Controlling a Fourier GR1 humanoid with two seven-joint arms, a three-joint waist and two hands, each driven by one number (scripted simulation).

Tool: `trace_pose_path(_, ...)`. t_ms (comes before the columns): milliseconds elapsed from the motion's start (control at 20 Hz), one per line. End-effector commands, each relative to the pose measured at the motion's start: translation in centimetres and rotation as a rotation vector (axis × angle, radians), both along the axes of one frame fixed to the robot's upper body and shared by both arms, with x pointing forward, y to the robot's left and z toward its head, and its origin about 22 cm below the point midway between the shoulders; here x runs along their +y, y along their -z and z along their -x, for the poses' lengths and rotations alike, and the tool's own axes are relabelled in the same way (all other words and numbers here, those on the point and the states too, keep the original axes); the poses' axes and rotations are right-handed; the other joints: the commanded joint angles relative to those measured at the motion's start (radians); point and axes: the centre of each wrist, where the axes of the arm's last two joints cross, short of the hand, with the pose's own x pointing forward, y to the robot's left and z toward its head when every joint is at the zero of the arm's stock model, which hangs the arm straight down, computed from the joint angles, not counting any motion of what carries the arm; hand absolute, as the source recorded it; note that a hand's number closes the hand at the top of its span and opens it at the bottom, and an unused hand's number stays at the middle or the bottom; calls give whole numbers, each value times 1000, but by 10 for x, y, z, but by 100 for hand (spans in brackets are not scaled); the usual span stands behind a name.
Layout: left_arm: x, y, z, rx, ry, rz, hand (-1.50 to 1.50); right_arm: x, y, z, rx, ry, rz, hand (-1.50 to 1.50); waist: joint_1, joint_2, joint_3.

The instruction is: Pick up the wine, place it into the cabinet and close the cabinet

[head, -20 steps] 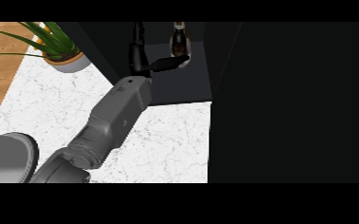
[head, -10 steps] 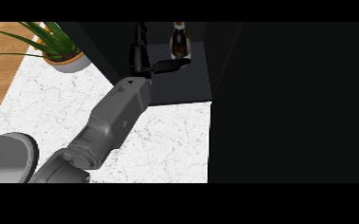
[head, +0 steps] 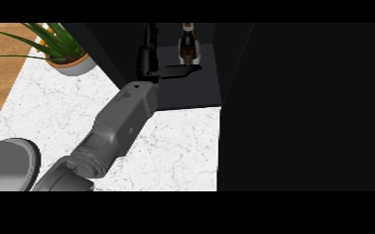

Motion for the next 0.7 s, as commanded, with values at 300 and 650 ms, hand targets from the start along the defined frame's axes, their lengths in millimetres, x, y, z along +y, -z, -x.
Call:
trace_pose_path(300, 18, 40, 23, 43, -31, 107, -150, 1, -8, 9, -19, -13, -6, -150, 7, -12, 0)
trace_pose_path(650, 9, 35, 27, 59, 0, 121, -150, 1, -14, 17, -23, 2, -35, -150, 29, -19, 0)
